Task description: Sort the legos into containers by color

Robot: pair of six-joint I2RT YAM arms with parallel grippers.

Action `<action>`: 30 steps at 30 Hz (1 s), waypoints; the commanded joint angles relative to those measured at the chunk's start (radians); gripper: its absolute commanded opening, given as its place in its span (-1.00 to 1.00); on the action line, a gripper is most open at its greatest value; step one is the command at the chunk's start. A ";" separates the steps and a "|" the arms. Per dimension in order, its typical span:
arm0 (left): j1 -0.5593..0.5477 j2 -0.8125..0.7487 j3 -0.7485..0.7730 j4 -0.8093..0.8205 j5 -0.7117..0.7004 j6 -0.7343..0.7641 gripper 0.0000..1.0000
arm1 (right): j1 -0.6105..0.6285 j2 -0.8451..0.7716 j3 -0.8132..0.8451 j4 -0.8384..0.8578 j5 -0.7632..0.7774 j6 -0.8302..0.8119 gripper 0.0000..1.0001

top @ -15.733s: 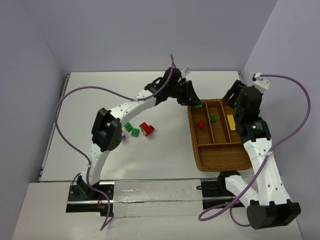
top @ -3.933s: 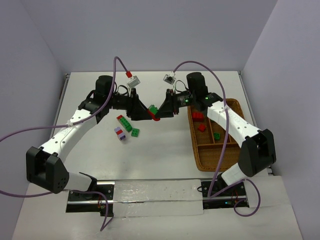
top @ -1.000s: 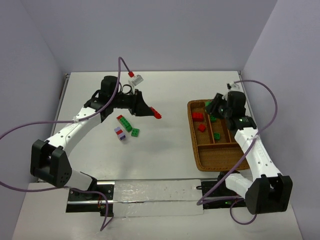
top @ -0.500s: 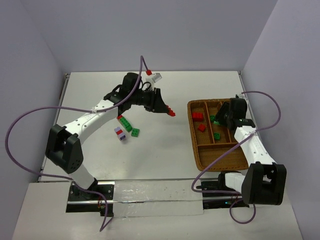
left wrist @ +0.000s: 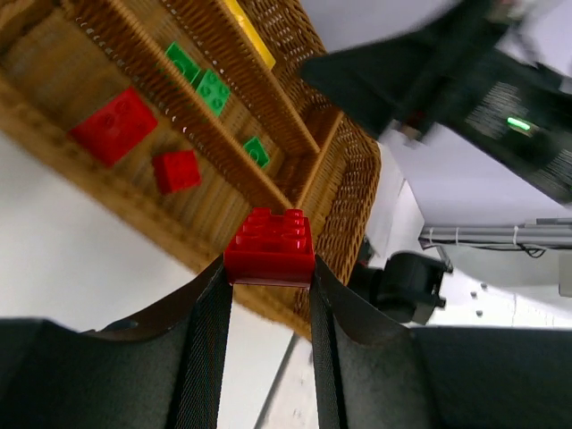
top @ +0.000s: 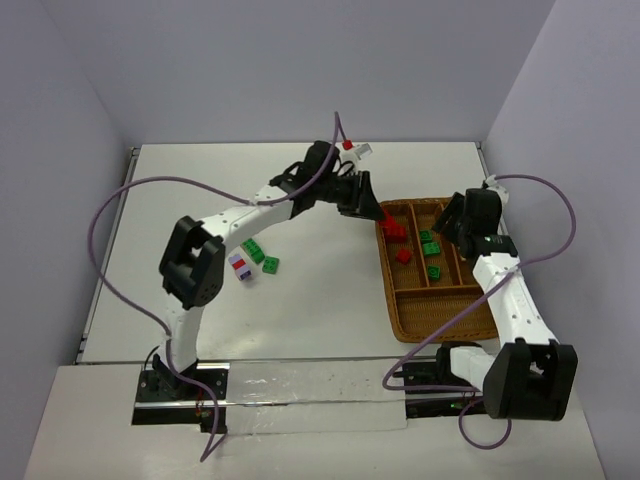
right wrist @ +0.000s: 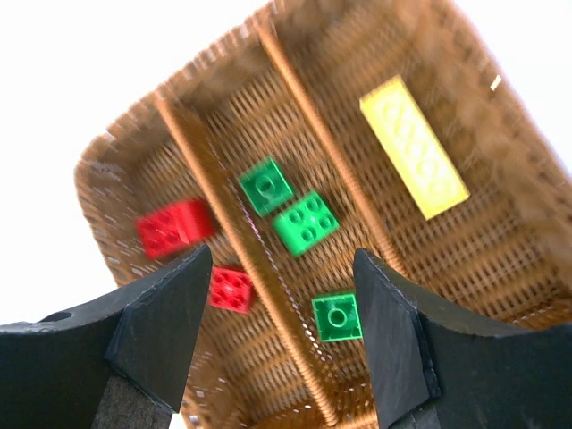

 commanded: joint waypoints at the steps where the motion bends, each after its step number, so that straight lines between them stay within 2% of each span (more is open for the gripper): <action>1: -0.047 0.175 0.182 0.044 0.007 -0.103 -1.00 | 0.017 -0.096 0.106 -0.050 0.103 0.042 0.44; 4: -0.071 0.264 0.253 0.067 0.054 -0.140 -0.96 | 0.020 -0.148 0.110 -0.066 0.129 0.062 0.44; 5: -0.072 0.285 0.268 0.065 0.060 -0.153 -0.83 | 0.020 -0.161 0.108 -0.068 0.133 0.068 0.44; 10: -0.075 0.302 0.275 0.051 0.007 -0.152 0.12 | 0.020 -0.188 0.100 -0.069 0.121 0.067 0.44; 11: -0.075 0.296 0.275 0.047 0.001 -0.147 0.47 | 0.020 -0.184 0.100 -0.071 0.117 0.067 0.44; 12: -0.075 0.292 0.276 0.038 -0.006 -0.136 0.56 | 0.020 -0.180 0.102 -0.071 0.112 0.066 0.44; 18: -0.075 0.258 0.285 -0.018 -0.016 -0.106 0.79 | 0.022 -0.164 0.120 -0.069 0.061 0.048 0.45; 22: -0.075 0.103 0.202 -0.052 -0.014 -0.044 0.83 | 0.066 -0.145 0.182 -0.099 0.071 0.026 0.46; 24: -0.073 0.006 0.125 -0.115 -0.116 0.042 0.87 | 0.125 -0.140 0.218 -0.108 0.095 0.004 0.49; 27: -0.059 -0.139 0.057 -0.243 -0.340 0.122 0.98 | 0.208 -0.128 0.255 -0.097 0.150 -0.020 0.50; 28: -0.054 -0.184 0.026 -0.274 -0.406 0.146 0.99 | 0.272 -0.118 0.270 -0.089 0.189 -0.033 0.53; 30: -0.028 -0.272 -0.033 -0.346 -0.589 0.169 0.99 | 0.440 -0.090 0.290 -0.060 0.309 -0.056 0.95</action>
